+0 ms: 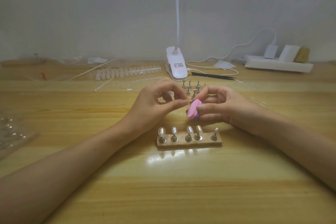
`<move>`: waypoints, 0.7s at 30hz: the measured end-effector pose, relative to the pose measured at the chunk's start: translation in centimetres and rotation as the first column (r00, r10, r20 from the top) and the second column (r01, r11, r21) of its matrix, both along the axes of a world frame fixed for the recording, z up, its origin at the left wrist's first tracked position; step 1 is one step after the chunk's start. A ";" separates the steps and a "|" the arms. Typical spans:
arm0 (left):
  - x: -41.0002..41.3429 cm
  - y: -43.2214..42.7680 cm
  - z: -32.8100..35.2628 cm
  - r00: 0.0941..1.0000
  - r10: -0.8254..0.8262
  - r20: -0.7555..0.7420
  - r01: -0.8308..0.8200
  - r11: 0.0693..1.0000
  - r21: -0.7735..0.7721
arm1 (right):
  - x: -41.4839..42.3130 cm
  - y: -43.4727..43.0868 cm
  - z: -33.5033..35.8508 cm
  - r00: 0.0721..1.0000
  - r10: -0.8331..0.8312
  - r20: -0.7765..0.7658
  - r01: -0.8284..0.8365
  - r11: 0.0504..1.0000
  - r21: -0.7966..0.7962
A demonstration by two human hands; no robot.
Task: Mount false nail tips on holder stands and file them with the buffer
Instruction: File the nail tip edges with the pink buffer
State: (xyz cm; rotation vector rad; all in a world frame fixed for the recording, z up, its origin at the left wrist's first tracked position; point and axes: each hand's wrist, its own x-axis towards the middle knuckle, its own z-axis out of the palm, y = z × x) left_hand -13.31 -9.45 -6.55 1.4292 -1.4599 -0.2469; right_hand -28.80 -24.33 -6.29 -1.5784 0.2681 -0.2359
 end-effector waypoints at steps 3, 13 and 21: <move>-0.1 -0.1 -0.2 0.999 -0.030 0.037 0.029 0.999 0.022 | 0.2 0.3 -0.1 0.999 -0.033 0.026 0.033 0.999 -0.031; 0.1 -0.1 -0.2 0.999 -0.037 0.006 0.036 0.999 0.020 | 0.1 -0.1 -0.1 0.997 -0.057 0.055 0.057 0.998 -0.005; 0.3 -0.2 -0.4 0.998 -0.064 -0.020 0.064 0.997 0.041 | 0.0 -0.2 0.0 0.995 -0.075 0.067 0.073 0.997 0.034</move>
